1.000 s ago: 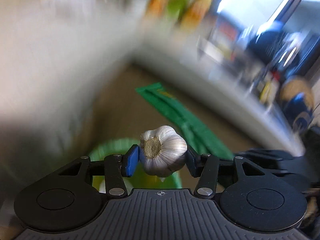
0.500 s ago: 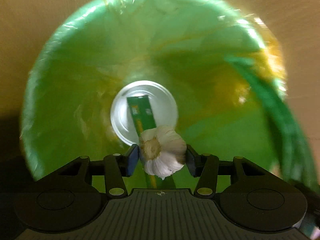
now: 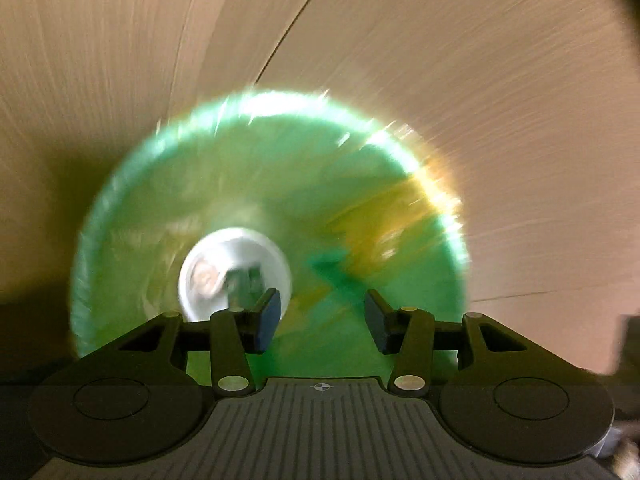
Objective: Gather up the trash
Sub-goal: 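Carry the garlic and packet down into the green bin and open both tools, then raise both open tools from the bin toward the red-and-white tray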
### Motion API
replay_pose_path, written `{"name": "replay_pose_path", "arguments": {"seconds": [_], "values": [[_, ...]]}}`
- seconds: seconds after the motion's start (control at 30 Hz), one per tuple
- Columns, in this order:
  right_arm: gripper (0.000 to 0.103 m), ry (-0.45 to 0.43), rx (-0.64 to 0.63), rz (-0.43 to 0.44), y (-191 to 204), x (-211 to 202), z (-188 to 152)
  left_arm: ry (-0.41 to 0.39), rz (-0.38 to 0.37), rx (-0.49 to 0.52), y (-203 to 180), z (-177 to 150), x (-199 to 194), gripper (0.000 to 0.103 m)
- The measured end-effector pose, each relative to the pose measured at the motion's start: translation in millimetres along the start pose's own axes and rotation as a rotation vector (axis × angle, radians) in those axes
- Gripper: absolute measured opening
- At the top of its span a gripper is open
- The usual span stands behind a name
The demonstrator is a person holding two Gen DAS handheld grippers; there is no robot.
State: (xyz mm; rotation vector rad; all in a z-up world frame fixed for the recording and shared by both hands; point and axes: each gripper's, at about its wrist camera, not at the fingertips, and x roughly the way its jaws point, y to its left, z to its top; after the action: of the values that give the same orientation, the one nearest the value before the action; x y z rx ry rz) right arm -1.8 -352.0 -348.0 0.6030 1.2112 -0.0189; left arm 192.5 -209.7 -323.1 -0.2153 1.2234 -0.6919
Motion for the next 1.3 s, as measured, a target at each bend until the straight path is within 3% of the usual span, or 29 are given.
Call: {"name": "replay_pose_path", "arguments": {"seconds": [0.2,0.27,0.33,0.4,0.57,0.73,0.9,1.0,1.07,1.17,1.23,1.3], "values": [[0.015,0.163,0.056,0.005,17.9,39.9,13.1,-0.132,-0.044,0.186,-16.1,-0.9,-70.1,0.051],[0.015,0.202,0.084,-0.024,26.7,61.5,20.3,-0.18,-0.085,0.147,-4.6,-4.1,-84.9,0.051],[0.017,0.206,0.105,-0.029,30.4,78.5,23.7,-0.215,-0.192,0.084,7.4,-7.8,-91.1,0.051],[0.018,0.207,0.11,-0.04,31.1,88.7,27.7,-0.253,-0.248,0.078,7.1,-9.4,-95.7,0.051],[0.032,0.151,0.096,-0.1,26.0,87.5,30.6,-0.287,-0.242,0.102,3.8,-10.5,-101.7,0.051],[0.033,0.124,0.138,-0.007,19.8,82.8,38.1,-0.284,-0.232,0.088,8.9,-10.7,-99.4,0.051],[0.033,0.111,0.035,-0.15,30.0,85.1,34.6,-0.288,-0.22,0.079,14.4,-11.0,-99.0,0.051],[0.033,0.03,-0.085,-0.236,43.2,77.5,31.0,-0.297,-0.217,0.072,14.7,-10.2,-98.7,0.051],[0.033,-0.076,-0.194,-0.29,58.9,65.0,27.1,-0.306,-0.202,0.079,12.8,-10.6,-98.9,0.051],[0.033,-0.249,-0.331,-0.342,85.3,45.3,15.7,-0.368,-0.113,0.119,3.4,-15.8,-104.6,0.05],[0.033,-0.307,-0.333,-0.319,95.9,28.2,11.7,-0.43,-0.042,0.159,-8.3,-24.0,-115.7,0.05],[0.034,-0.341,-0.298,-0.246,103.4,4.2,9.4,-0.46,-0.045,0.161,-19.1,-30.4,-135.1,0.05]]}}
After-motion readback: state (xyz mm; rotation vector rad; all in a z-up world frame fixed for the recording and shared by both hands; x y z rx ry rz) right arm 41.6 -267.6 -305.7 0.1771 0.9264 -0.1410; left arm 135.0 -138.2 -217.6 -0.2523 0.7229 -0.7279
